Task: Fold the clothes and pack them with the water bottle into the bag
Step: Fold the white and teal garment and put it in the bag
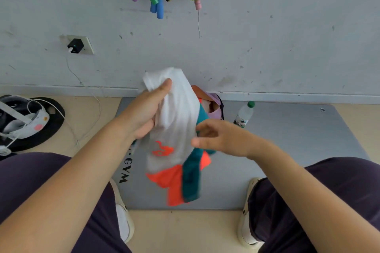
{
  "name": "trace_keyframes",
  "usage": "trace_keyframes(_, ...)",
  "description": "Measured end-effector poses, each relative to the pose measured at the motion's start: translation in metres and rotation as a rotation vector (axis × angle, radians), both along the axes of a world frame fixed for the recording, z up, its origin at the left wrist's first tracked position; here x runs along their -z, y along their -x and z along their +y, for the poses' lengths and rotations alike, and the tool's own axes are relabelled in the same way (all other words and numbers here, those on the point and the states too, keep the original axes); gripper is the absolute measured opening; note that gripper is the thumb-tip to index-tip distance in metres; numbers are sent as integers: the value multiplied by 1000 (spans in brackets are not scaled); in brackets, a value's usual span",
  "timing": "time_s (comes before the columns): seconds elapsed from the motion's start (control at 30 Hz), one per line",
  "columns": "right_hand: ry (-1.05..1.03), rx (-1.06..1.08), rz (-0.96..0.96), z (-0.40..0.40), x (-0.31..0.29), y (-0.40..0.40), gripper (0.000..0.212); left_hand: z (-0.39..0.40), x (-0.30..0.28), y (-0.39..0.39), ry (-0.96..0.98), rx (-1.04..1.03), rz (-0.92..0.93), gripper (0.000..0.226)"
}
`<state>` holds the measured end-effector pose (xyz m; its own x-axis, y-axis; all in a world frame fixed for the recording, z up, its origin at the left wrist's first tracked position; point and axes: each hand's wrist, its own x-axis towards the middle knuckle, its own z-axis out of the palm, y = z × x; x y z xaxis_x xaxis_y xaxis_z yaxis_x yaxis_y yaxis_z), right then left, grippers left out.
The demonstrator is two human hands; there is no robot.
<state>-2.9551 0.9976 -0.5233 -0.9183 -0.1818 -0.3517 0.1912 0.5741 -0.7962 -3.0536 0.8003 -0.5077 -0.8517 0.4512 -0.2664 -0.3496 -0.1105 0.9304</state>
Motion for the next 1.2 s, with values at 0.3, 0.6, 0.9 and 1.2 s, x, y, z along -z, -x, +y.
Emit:
trace_keyframes(0.3, 364, 218, 50, 8, -5, 5, 22, -2, -8, -11, -142, 105, 15, 50)
trace_keyframes(0.6, 943, 371, 16, 15, -14, 10, 24, 28, 15, -50, 120, 381, 136, 21)
trace_keyframes(0.9, 563, 214, -229, 23, -11, 7, 43, 20, 13, -31, 333, -3, 202, 49)
trace_keyframes(1.2, 485, 336, 8, 53, -21, 4, 17, -2, 15, -14, 762, 167, 543, 46)
